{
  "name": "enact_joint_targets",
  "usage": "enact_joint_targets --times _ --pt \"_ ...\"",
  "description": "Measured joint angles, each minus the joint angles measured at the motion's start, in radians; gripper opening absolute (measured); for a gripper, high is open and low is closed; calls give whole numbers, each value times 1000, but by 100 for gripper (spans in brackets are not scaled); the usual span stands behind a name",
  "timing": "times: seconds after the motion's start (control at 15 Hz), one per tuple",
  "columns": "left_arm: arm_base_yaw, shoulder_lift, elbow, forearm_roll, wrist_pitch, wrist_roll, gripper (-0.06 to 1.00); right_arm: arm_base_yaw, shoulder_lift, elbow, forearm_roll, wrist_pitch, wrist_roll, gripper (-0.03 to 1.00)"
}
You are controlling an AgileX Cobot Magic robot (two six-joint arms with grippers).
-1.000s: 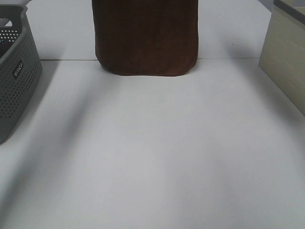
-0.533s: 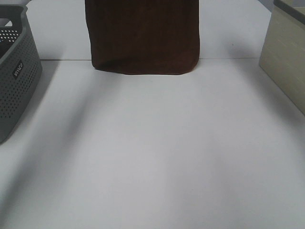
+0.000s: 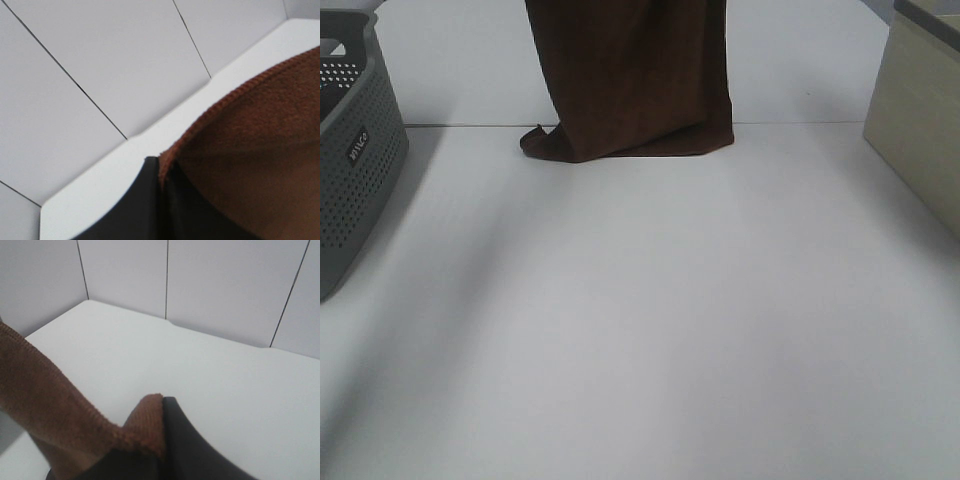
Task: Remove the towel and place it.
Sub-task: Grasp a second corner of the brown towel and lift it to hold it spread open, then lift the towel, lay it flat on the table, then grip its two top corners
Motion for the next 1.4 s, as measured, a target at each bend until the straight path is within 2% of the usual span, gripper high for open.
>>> enact_joint_targets --times 0.13,0.2,0.33,0.4,0.53,0.67,0.87,1.0,1.13,1.4 --pt "0 -58 -1 -14 215 -25 0 0 -47 -1 0 173 28 1" --pt "0 -86 -1 -15 298 -56 0 0 -57 -1 0 213 34 1" --pt "0 -116 -1 -17 416 -100 0 0 -88 -2 0 396 55 1" --pt "0 -129 -1 -17 478 -113 0 0 -96 -6 0 450 63 1" --pt "0 -144 0 -20 503 -149 0 1 -106 -8 -3 472 79 1" --pt "0 -156 0 -32 505 -241 0 1 -132 18 -5 478 98 1" --pt "-2 -214 46 -35 510 -293 0 1 -235 169 -5 477 104 1" --pt "-3 -322 213 -44 509 -308 0 2 -335 317 -4 477 104 1" --pt "-4 -436 456 -64 509 -309 0 7 -419 457 -4 477 103 1" --pt "-10 -629 861 -144 504 -280 0 11 -552 701 -1 476 98 1"
